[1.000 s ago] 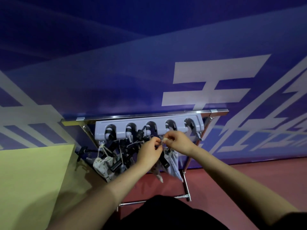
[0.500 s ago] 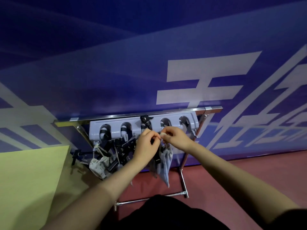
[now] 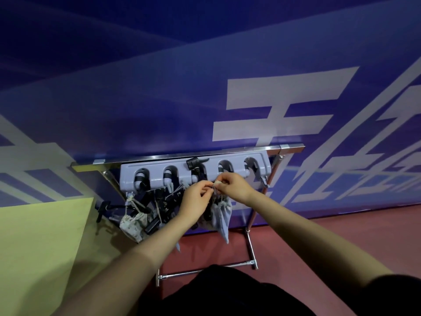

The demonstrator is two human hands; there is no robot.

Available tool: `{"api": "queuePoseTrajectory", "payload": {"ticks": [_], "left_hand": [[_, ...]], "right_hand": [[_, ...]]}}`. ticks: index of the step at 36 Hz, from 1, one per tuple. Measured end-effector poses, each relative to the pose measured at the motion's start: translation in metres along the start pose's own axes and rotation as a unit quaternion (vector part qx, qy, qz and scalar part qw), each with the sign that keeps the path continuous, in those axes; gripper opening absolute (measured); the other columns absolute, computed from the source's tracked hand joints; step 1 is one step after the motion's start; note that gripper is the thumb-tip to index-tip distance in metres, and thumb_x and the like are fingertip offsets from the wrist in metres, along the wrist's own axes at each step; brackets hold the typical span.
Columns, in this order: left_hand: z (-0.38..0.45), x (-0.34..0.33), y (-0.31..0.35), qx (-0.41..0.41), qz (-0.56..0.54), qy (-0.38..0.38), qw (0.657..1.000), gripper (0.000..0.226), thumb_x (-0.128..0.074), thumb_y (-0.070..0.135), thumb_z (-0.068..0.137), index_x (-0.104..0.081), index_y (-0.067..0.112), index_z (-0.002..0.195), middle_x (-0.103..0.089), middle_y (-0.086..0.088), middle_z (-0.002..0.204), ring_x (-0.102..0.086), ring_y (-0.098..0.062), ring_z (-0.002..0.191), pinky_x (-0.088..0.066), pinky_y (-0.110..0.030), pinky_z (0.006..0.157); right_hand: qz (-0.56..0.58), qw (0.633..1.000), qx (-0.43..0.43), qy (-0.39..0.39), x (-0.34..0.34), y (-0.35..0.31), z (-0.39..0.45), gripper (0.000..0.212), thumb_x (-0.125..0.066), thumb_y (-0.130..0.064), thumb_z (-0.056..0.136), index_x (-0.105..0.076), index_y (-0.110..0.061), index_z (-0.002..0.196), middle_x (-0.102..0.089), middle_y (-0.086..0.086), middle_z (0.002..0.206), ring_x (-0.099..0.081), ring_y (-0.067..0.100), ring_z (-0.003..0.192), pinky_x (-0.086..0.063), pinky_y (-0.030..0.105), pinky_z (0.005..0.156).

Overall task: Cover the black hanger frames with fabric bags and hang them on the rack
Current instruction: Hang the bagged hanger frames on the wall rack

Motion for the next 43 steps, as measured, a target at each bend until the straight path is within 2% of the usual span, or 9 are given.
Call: {"api": "queuePoseTrajectory", "payload": {"ticks": [3,6,10,17,21,27,33,39,43], "left_hand": [[0.001,-0.001,-0.001,-0.003,-0.006,0.034,0.999,0.013,-0.060,0.004,0.091,-0.069,0.007,0.100,-0.067,-0.001,0.084,-0.059,-0.003,0.075,-0.044,-0.006,0.069],[0.001,-0.005,-0.007,0.006,-0.013,0.058,0.998,0.010,-0.060,0.005,0.092,-0.066,0.007,0.099,-0.066,-0.001,0.084,-0.060,-0.008,0.076,-0.043,-0.006,0.067],[0.000,-0.013,-0.016,0.006,-0.043,0.041,0.998,0.014,-0.056,0.006,0.095,-0.065,0.008,0.105,-0.066,-0.004,0.094,-0.062,-0.012,0.085,-0.049,-0.020,0.077],[0.003,-0.018,-0.023,0.010,-0.059,-0.018,0.998,0.012,-0.051,0.018,0.099,-0.063,0.018,0.102,-0.059,-0.004,0.098,-0.057,-0.013,0.091,-0.041,-0.017,0.076],[0.005,-0.016,-0.023,0.008,-0.045,-0.001,0.999,0.011,-0.052,0.019,0.098,-0.060,0.021,0.091,-0.059,-0.003,0.091,-0.056,-0.015,0.085,-0.043,-0.027,0.075],[0.004,-0.014,-0.018,0.012,0.005,0.053,0.999,0.018,-0.049,0.014,0.098,-0.056,0.016,0.083,-0.052,-0.001,0.086,-0.050,-0.016,0.083,-0.035,-0.028,0.071],[0.006,-0.013,-0.022,0.038,-0.101,0.054,0.993,0.017,-0.049,0.009,0.098,-0.060,0.019,0.091,-0.061,-0.006,0.095,-0.060,-0.027,0.091,-0.051,-0.045,0.080],[0.000,-0.011,-0.020,0.023,-0.130,0.010,0.991,0.040,-0.040,-0.001,0.097,-0.063,0.031,0.099,-0.061,-0.007,0.107,-0.060,-0.023,0.098,-0.048,-0.032,0.079],[-0.002,-0.011,-0.023,-0.002,-0.074,0.004,0.997,0.031,-0.045,-0.004,0.094,-0.069,0.011,0.107,-0.054,-0.001,0.092,-0.055,-0.017,0.092,-0.042,-0.019,0.082]], "right_hand": [[0.008,1.000,0.005,0.001,-0.001,0.000,-0.001,0.021,-0.056,-0.011,0.093,-0.060,-0.016,0.073,-0.060,-0.006,0.062,-0.050,0.000,0.052,-0.043,0.026,0.062],[0.015,1.000,0.012,-0.005,-0.002,0.001,-0.003,0.013,-0.056,-0.010,0.093,-0.066,-0.005,0.087,-0.064,-0.001,0.070,-0.055,0.005,0.061,-0.046,0.027,0.066],[0.029,0.999,0.028,-0.006,-0.001,-0.002,-0.005,0.011,-0.056,-0.007,0.094,-0.066,-0.001,0.093,-0.061,-0.005,0.070,-0.056,-0.007,0.057,-0.042,0.009,0.059],[0.046,0.998,0.030,0.012,-0.003,0.004,-0.004,0.010,-0.056,-0.005,0.094,-0.064,-0.001,0.095,-0.062,-0.003,0.071,-0.056,-0.005,0.057,-0.044,0.013,0.061],[0.106,0.993,0.003,0.052,-0.003,0.009,-0.004,0.011,-0.056,-0.005,0.094,-0.057,-0.010,0.104,-0.061,0.003,0.075,-0.060,0.000,0.060,-0.047,0.017,0.061],[0.115,0.991,-0.011,0.069,-0.006,0.010,-0.005,0.008,-0.056,0.000,0.092,-0.057,-0.007,0.096,-0.060,0.002,0.070,-0.057,-0.004,0.053,-0.045,0.015,0.058],[0.135,0.991,0.014,0.021,-0.002,-0.004,-0.010,0.014,-0.050,0.004,0.094,-0.060,-0.005,0.098,-0.063,0.002,0.075,-0.061,-0.002,0.058,-0.051,0.016,0.065],[0.135,0.989,0.038,-0.053,-0.002,-0.008,-0.032,0.017,-0.052,0.005,0.092,-0.057,-0.011,0.094,-0.061,0.004,0.075,-0.058,0.006,0.062,-0.048,0.018,0.064],[0.130,0.987,0.047,-0.077,-0.005,-0.010,-0.039,0.015,-0.054,0.004,0.092,-0.057,-0.011,0.094,-0.062,0.003,0.075,-0.058,0.009,0.064,-0.048,0.019,0.065]]}}
Point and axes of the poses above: each hand's wrist, its own z-axis towards the middle knuckle, its own x-axis out of the back of the hand, y = z × x, the point moved 6 cm from there along z, towards the middle knuckle
